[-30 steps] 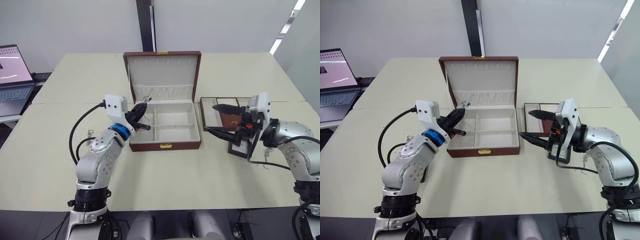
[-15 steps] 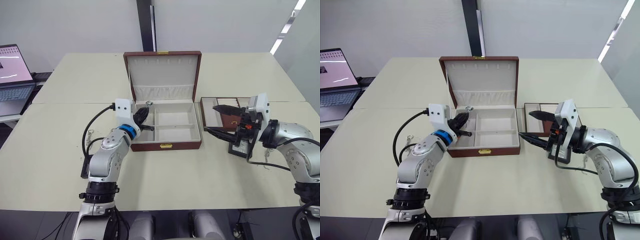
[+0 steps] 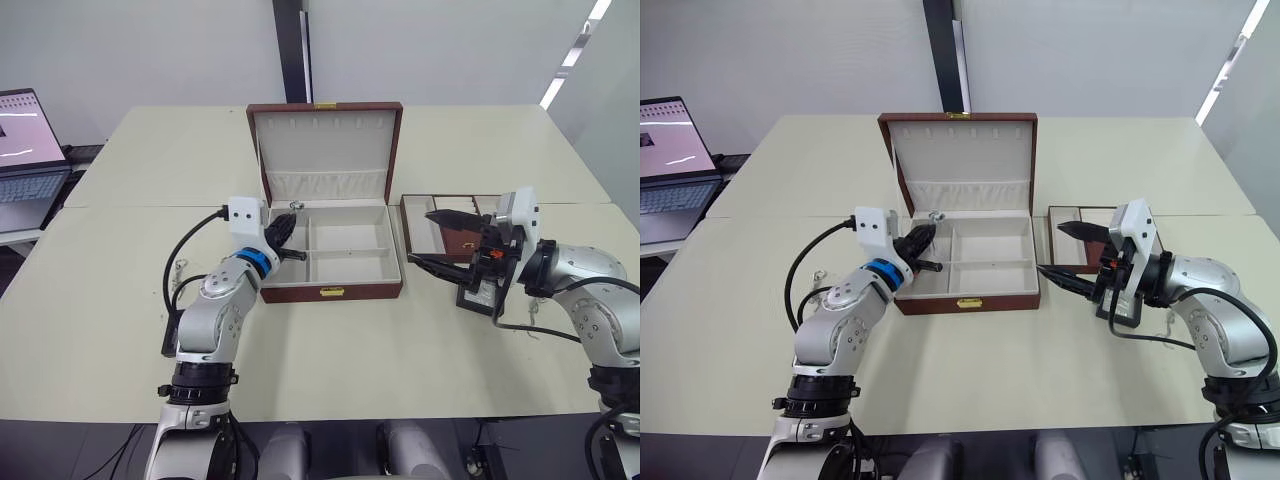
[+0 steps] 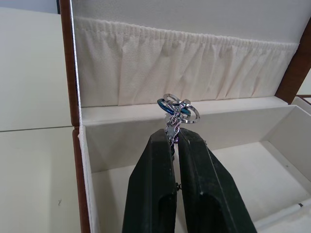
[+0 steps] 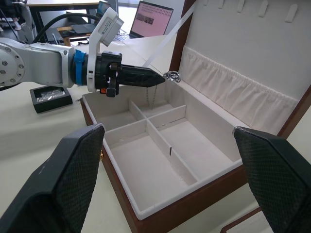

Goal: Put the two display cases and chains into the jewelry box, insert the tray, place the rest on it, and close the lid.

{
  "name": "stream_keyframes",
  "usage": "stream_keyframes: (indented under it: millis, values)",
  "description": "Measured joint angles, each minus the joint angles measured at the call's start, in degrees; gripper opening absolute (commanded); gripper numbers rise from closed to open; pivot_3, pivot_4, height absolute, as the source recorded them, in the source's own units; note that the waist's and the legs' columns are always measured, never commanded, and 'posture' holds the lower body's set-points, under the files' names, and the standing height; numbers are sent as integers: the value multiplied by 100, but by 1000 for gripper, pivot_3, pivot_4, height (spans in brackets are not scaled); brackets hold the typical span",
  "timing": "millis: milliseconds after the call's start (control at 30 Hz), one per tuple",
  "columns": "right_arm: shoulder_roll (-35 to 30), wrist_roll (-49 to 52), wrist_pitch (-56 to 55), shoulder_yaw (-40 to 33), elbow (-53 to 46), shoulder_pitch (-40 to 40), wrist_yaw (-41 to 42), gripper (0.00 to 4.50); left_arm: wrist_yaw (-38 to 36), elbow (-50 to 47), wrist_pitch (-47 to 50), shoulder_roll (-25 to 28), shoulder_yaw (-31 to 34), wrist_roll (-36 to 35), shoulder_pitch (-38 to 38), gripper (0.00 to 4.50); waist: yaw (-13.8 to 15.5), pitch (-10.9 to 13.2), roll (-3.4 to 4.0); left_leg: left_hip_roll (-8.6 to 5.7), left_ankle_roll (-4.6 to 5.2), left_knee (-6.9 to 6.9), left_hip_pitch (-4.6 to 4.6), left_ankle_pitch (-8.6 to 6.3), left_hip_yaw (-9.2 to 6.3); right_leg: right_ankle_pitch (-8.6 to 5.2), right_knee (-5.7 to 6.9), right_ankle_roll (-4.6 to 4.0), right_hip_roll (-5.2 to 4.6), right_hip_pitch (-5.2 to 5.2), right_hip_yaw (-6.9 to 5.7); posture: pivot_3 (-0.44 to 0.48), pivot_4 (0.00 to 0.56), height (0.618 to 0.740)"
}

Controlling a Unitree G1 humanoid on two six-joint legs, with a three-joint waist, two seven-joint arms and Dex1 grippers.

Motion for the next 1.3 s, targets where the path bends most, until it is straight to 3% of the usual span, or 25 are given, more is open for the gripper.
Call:
stream_keyframes:
  millis: [433,800,1000,1100,1300]
  values:
    - [-1,-2,0,0,0,0,5,4500,-134,-3,-36,-108,-16,-13,26,4488,0,0,0,0,0,0,0,0,0,0,0,0,0,0,0,0,150,740]
    - [-16,-7,0,0,11,-1,4,4500,-474,-141,65,-146,-52,-132,25,4488,0,0,0,0,0,0,-1,0,0,0,0,0,0,0,0,0,150,740]
    - [-98,2,72,-60,119,6,9,4500,-1130,-691,455,144,-28,-751,30,4488,-5,1,-1,1,0,-1,0,0,0,0,0,0,1,0,0,0,150,740]
    - [-251,62,121,-276,163,109,67,4500,-1726,-1120,842,849,86,-1232,177,4488,-17,1,1,3,0,-5,0,0,1,0,-1,-1,2,-1,0,0,150,740]
    - [-800,14,83,-917,745,741,367,4500,-2797,-1257,1324,2526,974,-1863,717,4488,-11,3,2,4,2,-4,2,-1,2,-1,-3,-1,5,3,1,0,150,740]
